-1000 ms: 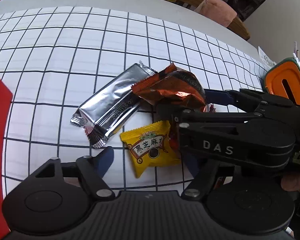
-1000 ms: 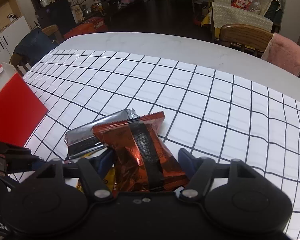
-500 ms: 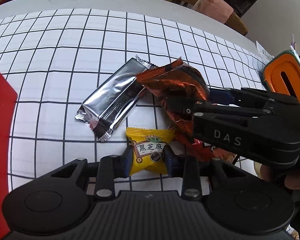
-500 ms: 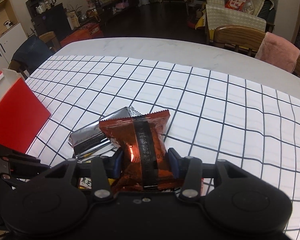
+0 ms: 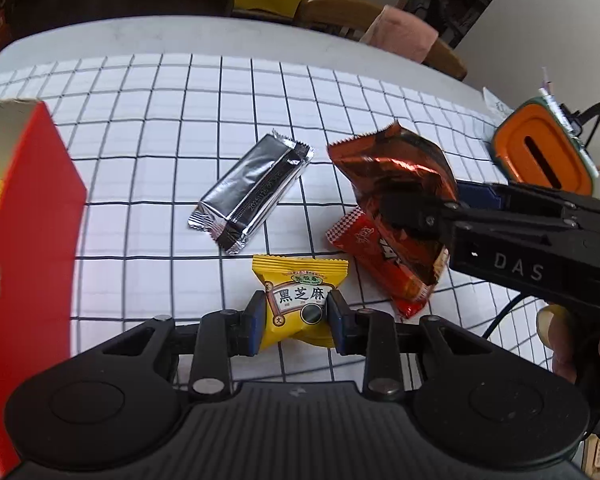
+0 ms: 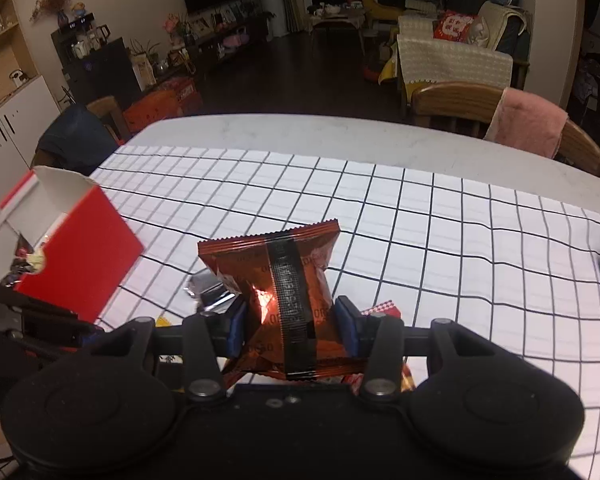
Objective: Organize snacks
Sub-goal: 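Grasp the brown chocolate pack with the right tool while the left tool grasps the yellow sesame candy, then carry the brown chocolate pack and yellow sesame candy with both tools over the box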
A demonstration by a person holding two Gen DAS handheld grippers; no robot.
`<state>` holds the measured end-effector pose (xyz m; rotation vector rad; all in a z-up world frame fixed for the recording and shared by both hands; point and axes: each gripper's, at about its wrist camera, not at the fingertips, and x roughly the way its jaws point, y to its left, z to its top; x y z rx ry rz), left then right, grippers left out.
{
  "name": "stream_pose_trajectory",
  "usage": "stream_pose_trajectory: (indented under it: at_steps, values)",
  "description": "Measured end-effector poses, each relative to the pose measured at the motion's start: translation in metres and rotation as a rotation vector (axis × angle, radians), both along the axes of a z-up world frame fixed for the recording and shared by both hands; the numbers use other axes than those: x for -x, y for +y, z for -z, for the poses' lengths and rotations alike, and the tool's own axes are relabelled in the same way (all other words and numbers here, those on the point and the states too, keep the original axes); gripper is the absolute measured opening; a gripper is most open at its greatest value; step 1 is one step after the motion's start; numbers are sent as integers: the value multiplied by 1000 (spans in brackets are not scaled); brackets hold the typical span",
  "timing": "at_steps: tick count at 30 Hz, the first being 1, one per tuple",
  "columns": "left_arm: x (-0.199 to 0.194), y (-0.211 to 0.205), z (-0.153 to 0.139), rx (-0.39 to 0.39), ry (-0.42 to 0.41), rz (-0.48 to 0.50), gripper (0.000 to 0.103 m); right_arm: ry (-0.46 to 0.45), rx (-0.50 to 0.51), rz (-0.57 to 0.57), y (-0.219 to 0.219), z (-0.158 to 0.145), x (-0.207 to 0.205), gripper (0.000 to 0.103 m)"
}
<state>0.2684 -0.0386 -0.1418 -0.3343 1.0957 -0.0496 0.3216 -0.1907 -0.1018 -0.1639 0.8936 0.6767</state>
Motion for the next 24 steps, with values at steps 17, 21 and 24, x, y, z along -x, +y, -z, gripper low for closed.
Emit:
stream_pose_trajectory:
  at_steps: [17, 21, 24]
  values:
    - [76, 51, -64, -42, -93, -16, 32, -23, -28, 27, 18, -45, 85, 44]
    - [91, 71, -73, -45, -110, -21, 32, -30, -35, 19, 33, -54, 103, 44]
    - [100, 88, -79, -60, -123, -25, 32, -38, -40, 15, 48, -60, 118, 44]
